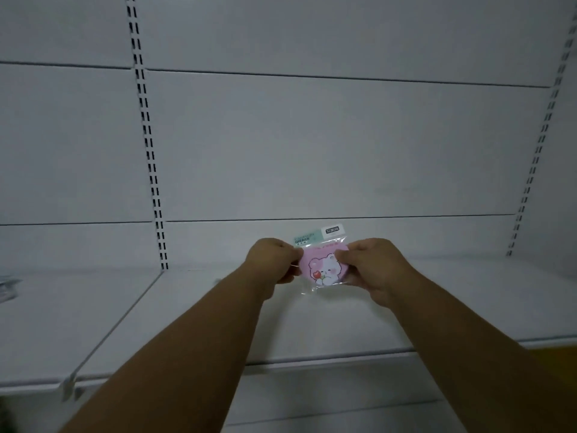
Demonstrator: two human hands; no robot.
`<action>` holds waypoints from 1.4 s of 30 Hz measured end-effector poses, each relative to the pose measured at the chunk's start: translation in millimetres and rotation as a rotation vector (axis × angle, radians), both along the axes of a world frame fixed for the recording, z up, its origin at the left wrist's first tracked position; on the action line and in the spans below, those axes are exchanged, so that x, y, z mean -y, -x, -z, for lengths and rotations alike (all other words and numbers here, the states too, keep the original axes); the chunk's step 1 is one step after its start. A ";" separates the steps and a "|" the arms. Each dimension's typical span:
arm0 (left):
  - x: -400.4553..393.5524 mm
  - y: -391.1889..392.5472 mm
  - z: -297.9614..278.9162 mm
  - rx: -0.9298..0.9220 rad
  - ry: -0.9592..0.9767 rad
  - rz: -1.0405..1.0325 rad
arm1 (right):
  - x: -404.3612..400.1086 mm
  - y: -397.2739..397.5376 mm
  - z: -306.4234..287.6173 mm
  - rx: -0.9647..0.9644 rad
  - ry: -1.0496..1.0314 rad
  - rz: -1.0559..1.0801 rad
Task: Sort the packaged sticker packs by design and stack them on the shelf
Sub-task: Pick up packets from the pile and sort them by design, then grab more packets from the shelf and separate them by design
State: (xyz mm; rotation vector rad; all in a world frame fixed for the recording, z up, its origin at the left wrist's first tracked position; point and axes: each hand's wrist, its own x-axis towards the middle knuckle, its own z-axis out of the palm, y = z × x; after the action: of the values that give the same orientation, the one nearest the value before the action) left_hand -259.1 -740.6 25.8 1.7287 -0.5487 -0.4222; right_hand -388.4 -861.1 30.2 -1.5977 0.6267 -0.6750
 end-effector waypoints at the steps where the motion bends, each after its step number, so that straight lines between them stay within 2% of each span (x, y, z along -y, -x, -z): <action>1: 7.8 -0.1 2.1 -0.007 -0.036 0.012 | 6.3 2.2 2.4 -0.070 0.049 0.040; 5: 33.0 -2.3 13.3 0.066 -0.246 0.053 | 27.2 3.4 13.7 -0.445 0.416 0.147; 7: 42.8 -4.4 19.9 0.198 -0.389 0.062 | 29.5 3.2 17.9 -0.595 0.583 0.129; 10: 51.8 -2.4 23.7 0.469 -0.619 0.047 | 29.4 3.1 20.1 -0.720 0.747 0.131; 12: 54.0 0.4 26.2 0.600 -0.682 0.016 | 28.8 3.7 19.0 -0.776 0.859 0.155; 15: 51.3 2.8 30.0 0.672 -0.680 -0.021 | 23.4 2.9 9.6 -0.715 0.993 0.169; 20: 17.4 3.7 31.3 0.719 -0.630 -0.078 | -21.4 -15.4 -25.5 -0.428 1.223 0.143; 28: -148.3 -28.3 15.6 0.829 -0.555 -0.251 | -178.8 -74.1 -63.7 -0.119 1.336 -0.038; 36: -396.1 -89.9 22.5 0.763 -0.697 -0.526 | -392.7 -158.0 -64.4 -0.044 1.364 -0.268; 42: -484.3 -141.0 20.0 0.711 -0.765 -0.611 | -466.2 -200.6 -66.3 -0.085 1.336 -0.272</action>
State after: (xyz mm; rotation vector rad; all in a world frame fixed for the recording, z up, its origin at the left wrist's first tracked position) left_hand -118.1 -256.4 5.8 2.6777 -0.3202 0.5202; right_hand -187.8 -394.9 96.5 -2.8732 -0.0999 -0.8739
